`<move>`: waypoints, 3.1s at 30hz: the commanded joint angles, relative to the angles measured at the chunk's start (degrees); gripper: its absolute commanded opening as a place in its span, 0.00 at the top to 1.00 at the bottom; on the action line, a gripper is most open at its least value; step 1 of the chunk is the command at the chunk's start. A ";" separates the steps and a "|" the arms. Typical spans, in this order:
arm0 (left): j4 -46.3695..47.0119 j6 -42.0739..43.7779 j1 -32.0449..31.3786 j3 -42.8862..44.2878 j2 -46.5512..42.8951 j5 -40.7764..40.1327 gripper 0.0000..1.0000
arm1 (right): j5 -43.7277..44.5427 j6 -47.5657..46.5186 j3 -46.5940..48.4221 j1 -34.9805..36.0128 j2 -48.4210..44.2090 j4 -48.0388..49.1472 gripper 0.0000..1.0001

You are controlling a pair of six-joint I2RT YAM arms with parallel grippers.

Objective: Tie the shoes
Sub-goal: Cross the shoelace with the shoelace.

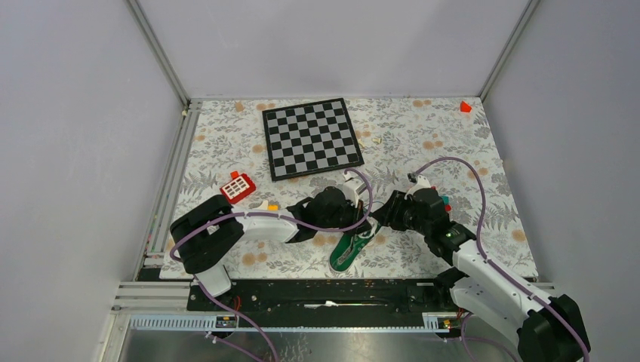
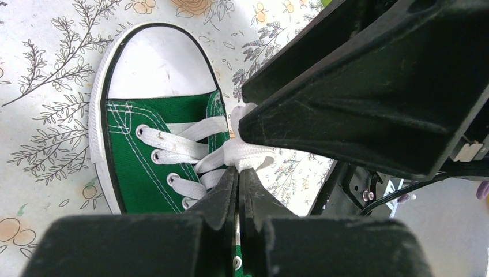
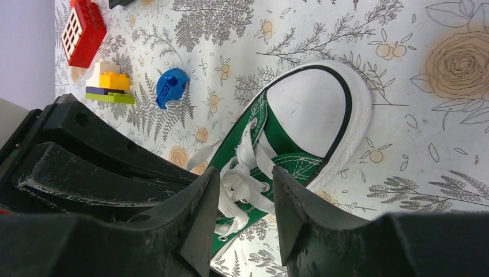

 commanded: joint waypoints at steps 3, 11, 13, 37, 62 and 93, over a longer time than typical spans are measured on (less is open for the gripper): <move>6.13 1.16 -0.26 -1.19 -0.60 -1.44 1.00 | -2.94 2.07 -1.00 -0.34 0.47 4.85 0.53; 7.24 1.70 -0.26 -2.44 -1.35 -0.77 1.00 | -0.96 2.47 -1.53 -0.32 1.12 6.47 0.57; 8.17 1.90 -0.27 -3.11 -1.53 -0.66 1.00 | -0.89 2.28 -0.89 -0.34 1.89 6.57 0.55; 21.02 2.11 -0.26 -10.29 -2.65 -1.32 1.00 | -6.57 1.80 1.24 -0.34 0.48 6.68 1.00; 28.82 2.65 -0.26 -15.29 -4.11 2.36 1.00 | -4.62 1.11 2.27 -0.32 -4.17 4.07 1.00; 24.52 3.49 -0.26 -17.72 -8.83 -0.52 1.00 | -13.22 -2.34 -1.60 1.16 -11.32 -3.45 0.56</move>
